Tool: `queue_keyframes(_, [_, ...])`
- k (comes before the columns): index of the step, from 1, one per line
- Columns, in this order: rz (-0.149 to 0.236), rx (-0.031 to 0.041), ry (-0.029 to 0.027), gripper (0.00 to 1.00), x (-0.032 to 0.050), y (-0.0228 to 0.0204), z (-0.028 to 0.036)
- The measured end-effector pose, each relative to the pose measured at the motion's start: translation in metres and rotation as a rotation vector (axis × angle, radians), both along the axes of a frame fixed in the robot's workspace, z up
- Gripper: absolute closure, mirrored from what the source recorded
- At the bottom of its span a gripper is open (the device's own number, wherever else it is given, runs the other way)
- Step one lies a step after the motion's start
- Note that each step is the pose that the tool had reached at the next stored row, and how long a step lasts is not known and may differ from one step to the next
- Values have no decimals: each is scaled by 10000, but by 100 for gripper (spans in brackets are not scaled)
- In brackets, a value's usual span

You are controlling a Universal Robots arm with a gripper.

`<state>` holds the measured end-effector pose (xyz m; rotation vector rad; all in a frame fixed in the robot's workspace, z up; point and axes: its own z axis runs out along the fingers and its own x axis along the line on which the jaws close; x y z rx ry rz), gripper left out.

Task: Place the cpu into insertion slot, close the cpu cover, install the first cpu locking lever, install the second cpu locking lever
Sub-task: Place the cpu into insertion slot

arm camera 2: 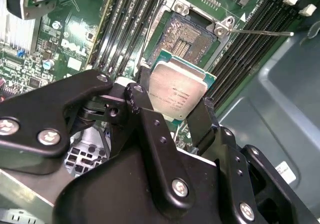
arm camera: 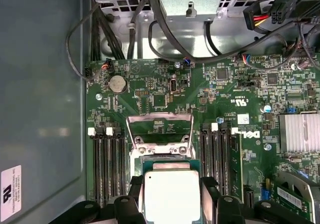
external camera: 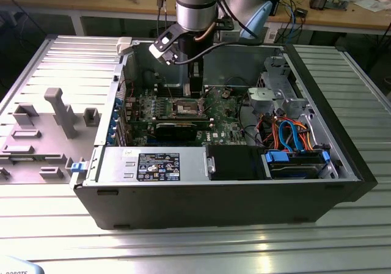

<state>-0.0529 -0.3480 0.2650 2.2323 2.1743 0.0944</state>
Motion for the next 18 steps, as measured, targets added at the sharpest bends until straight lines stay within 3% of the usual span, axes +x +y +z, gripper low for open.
queue_keyframes(5, [-19, 0, 0, 46, -2, 4, -103])
queue_keyframes(18, [-21, 2, -2, 46, -1, 4, -113])
